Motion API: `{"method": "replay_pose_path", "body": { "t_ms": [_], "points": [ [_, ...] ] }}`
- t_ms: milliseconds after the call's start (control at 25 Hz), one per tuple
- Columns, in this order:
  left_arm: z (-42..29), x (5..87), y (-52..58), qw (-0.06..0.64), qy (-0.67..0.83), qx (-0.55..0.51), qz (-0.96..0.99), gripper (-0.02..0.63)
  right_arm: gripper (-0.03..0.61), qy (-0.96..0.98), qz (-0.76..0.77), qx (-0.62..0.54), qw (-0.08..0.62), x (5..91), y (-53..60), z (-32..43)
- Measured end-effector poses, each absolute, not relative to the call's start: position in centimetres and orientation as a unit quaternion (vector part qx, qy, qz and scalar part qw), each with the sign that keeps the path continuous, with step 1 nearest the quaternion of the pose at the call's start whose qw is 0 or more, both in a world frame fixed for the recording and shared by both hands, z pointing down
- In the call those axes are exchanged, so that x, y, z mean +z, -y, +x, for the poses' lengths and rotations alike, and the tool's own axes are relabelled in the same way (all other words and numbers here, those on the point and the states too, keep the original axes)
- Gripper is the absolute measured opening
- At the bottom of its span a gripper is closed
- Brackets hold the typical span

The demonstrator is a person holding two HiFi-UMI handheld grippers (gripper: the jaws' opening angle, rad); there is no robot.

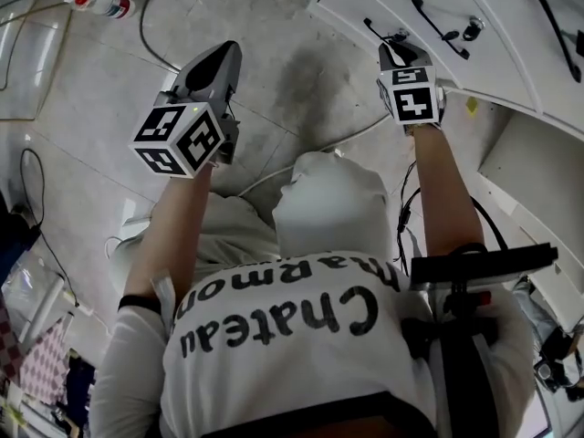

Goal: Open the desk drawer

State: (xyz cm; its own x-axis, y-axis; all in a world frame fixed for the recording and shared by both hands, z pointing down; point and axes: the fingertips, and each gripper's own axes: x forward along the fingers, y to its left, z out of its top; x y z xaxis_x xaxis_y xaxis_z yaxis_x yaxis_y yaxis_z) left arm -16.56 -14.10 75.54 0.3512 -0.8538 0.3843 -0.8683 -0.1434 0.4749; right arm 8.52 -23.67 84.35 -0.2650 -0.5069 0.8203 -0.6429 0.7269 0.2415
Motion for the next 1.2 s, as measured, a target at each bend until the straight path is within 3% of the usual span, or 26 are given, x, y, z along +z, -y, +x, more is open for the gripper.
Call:
{"method": "replay_pose_path", "body": {
  "t_ms": [440, 1200],
  "points": [
    [-16.9, 75.4, 13.6, 0.317, 0.571, 0.010, 0.757, 0.015, 0.026, 0.749, 0.311, -0.063, 0.581, 86.2, 24.2, 8.0],
    [-15.8, 74.2, 14.3, 0.306, 0.549, 0.008, 0.778, 0.015, 0.025, 0.739, 0.376, -0.009, 0.559, 85.7, 24.1, 7.5]
  ]
}}
